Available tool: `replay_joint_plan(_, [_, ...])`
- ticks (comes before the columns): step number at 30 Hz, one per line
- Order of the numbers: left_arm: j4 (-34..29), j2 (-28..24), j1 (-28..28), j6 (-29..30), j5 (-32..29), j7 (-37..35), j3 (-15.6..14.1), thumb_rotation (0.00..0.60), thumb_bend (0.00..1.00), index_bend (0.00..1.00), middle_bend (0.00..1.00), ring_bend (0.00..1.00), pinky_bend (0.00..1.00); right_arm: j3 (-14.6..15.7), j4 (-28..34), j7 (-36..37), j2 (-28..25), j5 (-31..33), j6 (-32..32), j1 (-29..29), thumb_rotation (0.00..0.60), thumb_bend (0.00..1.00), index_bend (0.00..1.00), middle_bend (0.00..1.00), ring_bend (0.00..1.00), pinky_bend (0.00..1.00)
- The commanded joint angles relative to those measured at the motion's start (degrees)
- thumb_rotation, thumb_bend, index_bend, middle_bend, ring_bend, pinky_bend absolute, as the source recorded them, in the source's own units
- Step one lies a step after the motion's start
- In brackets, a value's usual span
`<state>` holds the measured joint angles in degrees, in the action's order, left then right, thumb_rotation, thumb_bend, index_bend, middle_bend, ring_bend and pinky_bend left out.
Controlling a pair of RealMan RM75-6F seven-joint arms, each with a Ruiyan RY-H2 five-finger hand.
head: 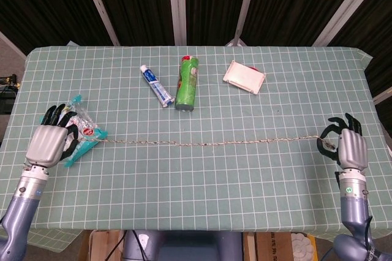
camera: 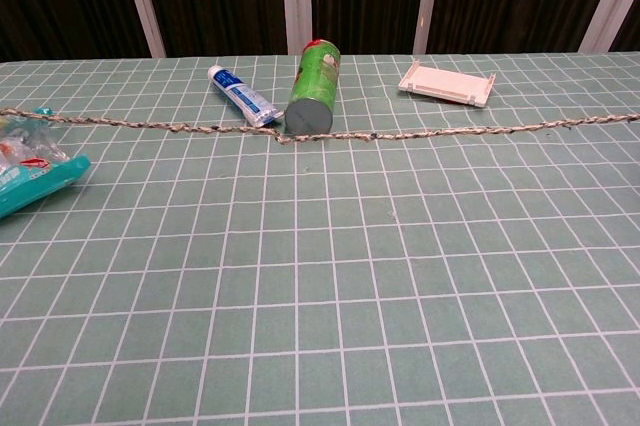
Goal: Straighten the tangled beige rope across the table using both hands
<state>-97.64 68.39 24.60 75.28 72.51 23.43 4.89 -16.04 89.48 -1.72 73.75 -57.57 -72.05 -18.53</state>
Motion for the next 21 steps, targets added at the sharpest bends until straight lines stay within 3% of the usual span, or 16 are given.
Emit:
replay_joint_plan(1, [0.7,0.8,0.0,-0.4,0.0,0.7,-0.2,0.600,0.55,0.68,0.19,0.00,0.00,0.2,-0.9,0.3,0.5,0.0,0.4,0.1,0.600,0.46,0.65,0.28,0.00,0.00])
replay_joint_plan(21, [4.4,6.8,1.1,-4.0,-3.5,6.4,-0.1,0.600,0.55,0.68,0.19,0.00,0.00,1.0,-6.5,0.2,3.2,1.3,3.9,0.0,0.600,0.46,0.65,0.28,0.00,0.00])
